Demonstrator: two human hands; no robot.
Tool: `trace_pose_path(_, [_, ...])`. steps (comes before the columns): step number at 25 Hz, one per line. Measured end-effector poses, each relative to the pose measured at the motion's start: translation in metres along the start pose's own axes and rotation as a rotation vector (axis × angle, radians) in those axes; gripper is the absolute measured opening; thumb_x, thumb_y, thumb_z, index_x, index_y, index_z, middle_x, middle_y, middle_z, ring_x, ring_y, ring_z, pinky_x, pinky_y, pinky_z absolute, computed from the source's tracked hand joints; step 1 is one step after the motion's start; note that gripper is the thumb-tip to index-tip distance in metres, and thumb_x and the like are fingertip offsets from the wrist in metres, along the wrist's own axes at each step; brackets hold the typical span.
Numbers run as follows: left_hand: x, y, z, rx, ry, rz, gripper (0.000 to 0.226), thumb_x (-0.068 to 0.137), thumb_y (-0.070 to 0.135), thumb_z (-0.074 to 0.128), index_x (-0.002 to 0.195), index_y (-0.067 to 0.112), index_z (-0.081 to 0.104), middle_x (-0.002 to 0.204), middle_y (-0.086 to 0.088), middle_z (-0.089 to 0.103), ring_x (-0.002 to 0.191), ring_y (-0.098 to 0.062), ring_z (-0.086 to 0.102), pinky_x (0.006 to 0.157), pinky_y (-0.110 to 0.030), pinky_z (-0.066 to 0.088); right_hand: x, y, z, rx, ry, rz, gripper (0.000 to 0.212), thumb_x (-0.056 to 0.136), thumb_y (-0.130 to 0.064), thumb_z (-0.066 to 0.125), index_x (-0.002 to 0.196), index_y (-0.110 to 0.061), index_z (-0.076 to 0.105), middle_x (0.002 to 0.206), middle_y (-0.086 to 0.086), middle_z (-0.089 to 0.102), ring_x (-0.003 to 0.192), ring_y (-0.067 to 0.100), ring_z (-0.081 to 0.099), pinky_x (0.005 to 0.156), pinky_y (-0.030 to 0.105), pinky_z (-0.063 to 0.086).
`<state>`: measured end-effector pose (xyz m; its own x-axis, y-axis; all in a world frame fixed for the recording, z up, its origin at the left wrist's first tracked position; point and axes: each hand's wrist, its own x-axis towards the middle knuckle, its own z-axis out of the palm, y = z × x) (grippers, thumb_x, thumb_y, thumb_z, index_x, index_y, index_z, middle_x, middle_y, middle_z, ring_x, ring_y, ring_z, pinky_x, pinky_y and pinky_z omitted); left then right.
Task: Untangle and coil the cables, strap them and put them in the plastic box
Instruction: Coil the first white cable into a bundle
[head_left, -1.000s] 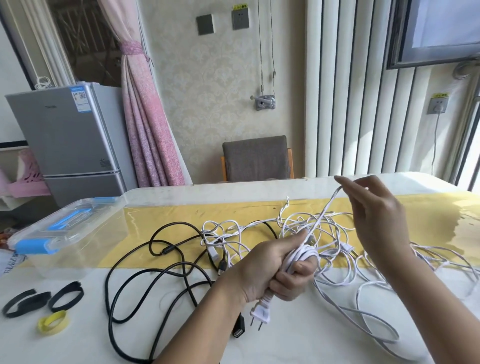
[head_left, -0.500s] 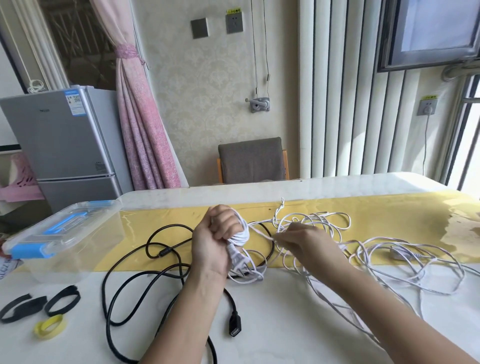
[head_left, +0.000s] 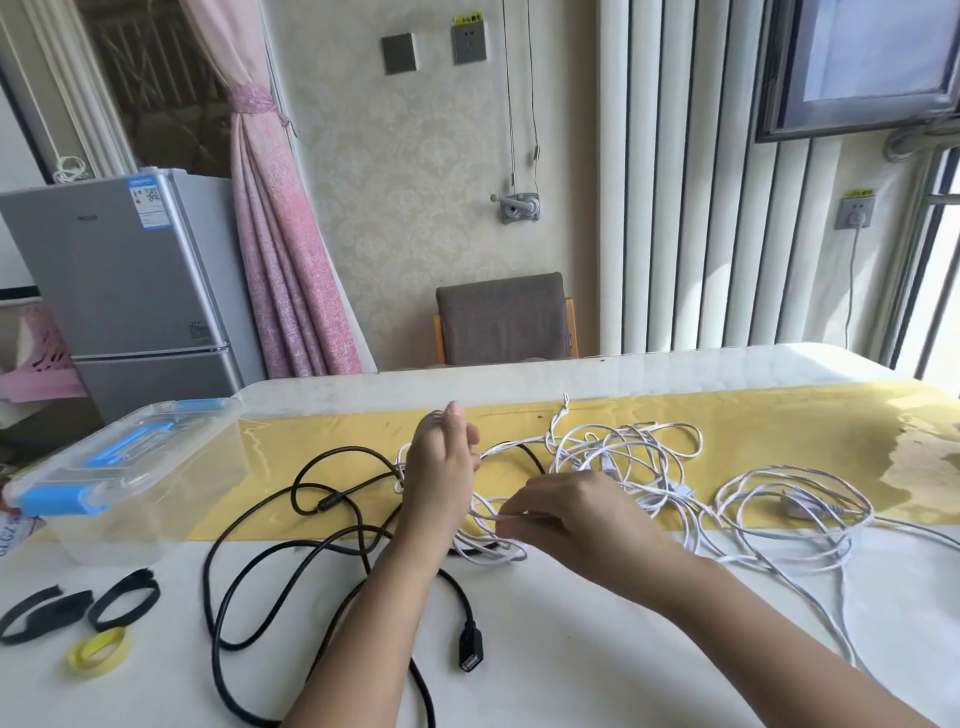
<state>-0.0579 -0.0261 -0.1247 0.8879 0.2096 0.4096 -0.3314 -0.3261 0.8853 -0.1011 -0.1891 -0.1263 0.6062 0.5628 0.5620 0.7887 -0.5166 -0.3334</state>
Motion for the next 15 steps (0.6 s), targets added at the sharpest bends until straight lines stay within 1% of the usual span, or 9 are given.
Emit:
trace_pose_path(2, [-0.001,-0.003,0.006,0.051,-0.147,0.019,0.042,0.102,0.036,0.034,0.069,0.014,0.047,0.058,0.001,0.043,0.045,-0.007,0.040,0.055,-0.027,0.034,0.001,-0.003,-0.008,0.005,0.034,0.005,0.024,0.084,-0.047,0.059,0.080,-0.026,0.069,0.061,-0.013,0.057,0.057,0.005,0.049,0.054,0.025,0.043])
trace_pose_path(4, [-0.004,-0.001,0.006,0.086,-0.374,0.056,0.044,0.099,0.038,0.039,0.066,0.012,0.048,0.050,0.006,0.043,0.045,-0.009,0.039,0.054,-0.026,0.035,0.001,0.001,-0.021,-0.085,0.069,0.002,0.031,0.079,-0.055,0.060,0.069,-0.025,0.064,0.052,-0.015,0.043,0.049,0.006,0.038,0.048,0.027,0.038])
trace_pose_path(6, [-0.012,0.009,0.006,0.098,-0.641,0.052,0.043,0.098,0.034,0.044,0.061,0.012,0.049,0.043,0.007,0.044,0.045,-0.012,0.039,0.050,-0.022,0.032,0.000,0.009,-0.038,-0.163,0.118,0.046,0.043,0.073,-0.063,0.059,0.059,-0.024,0.055,0.048,-0.013,0.038,0.046,0.008,0.033,0.045,0.028,0.034])
trace_pose_path(7, [-0.018,0.016,0.006,0.038,-0.762,-0.021,0.041,0.097,0.036,0.047,0.063,0.013,0.049,0.045,0.007,0.046,0.047,-0.016,0.039,0.049,-0.023,0.031,-0.002,0.012,-0.048,-0.174,0.142,0.088,0.047,0.070,-0.068,0.060,0.055,-0.024,0.050,0.047,-0.011,0.038,0.046,0.011,0.033,0.045,0.026,0.031])
trace_pose_path(8, [-0.024,0.023,0.007,-0.078,-0.876,-0.134,0.039,0.094,0.041,0.049,0.067,0.013,0.049,0.048,0.005,0.047,0.048,-0.018,0.039,0.050,-0.024,0.031,-0.004,0.014,-0.057,-0.156,0.161,0.137,0.050,0.066,-0.071,0.063,0.053,-0.026,0.046,0.045,-0.009,0.038,0.047,0.014,0.033,0.045,0.025,0.029])
trace_pose_path(10, [-0.035,0.034,0.013,-0.326,-1.079,-0.384,0.042,0.092,0.048,0.044,0.068,0.015,0.047,0.047,0.005,0.040,0.041,-0.011,0.035,0.044,-0.020,0.028,-0.008,0.016,-0.071,-0.054,0.204,0.224,0.054,0.055,-0.067,0.071,0.048,-0.025,0.038,0.044,-0.005,0.032,0.050,0.015,0.025,0.045,0.023,0.022])
trace_pose_path(11, [-0.038,0.035,0.016,-0.379,-1.167,-0.462,0.046,0.093,0.052,0.036,0.065,0.017,0.046,0.045,0.007,0.036,0.037,-0.006,0.031,0.040,-0.016,0.026,-0.010,0.017,-0.076,-0.007,0.227,0.253,0.056,0.053,-0.062,0.073,0.046,-0.023,0.034,0.044,-0.004,0.026,0.052,0.013,0.020,0.045,0.022,0.018])
trace_pose_path(13, [-0.042,0.035,0.020,-0.414,-1.330,-0.522,0.053,0.093,0.058,0.026,0.059,0.021,0.044,0.042,0.011,0.031,0.035,-0.002,0.024,0.035,-0.014,0.020,-0.011,0.022,-0.082,0.011,0.261,0.280,0.060,0.056,-0.058,0.072,0.044,-0.020,0.028,0.048,-0.003,0.018,0.054,0.012,0.016,0.045,0.023,0.014])
trace_pose_path(15, [-0.042,0.035,0.019,-0.489,-1.492,-0.536,0.053,0.092,0.061,0.025,0.056,0.025,0.040,0.041,0.013,0.026,0.033,-0.002,0.021,0.034,-0.015,0.017,-0.015,0.032,-0.087,-0.030,0.304,0.318,0.064,0.063,-0.061,0.069,0.044,-0.016,0.028,0.048,-0.003,0.016,0.053,0.012,0.015,0.046,0.024,0.014])
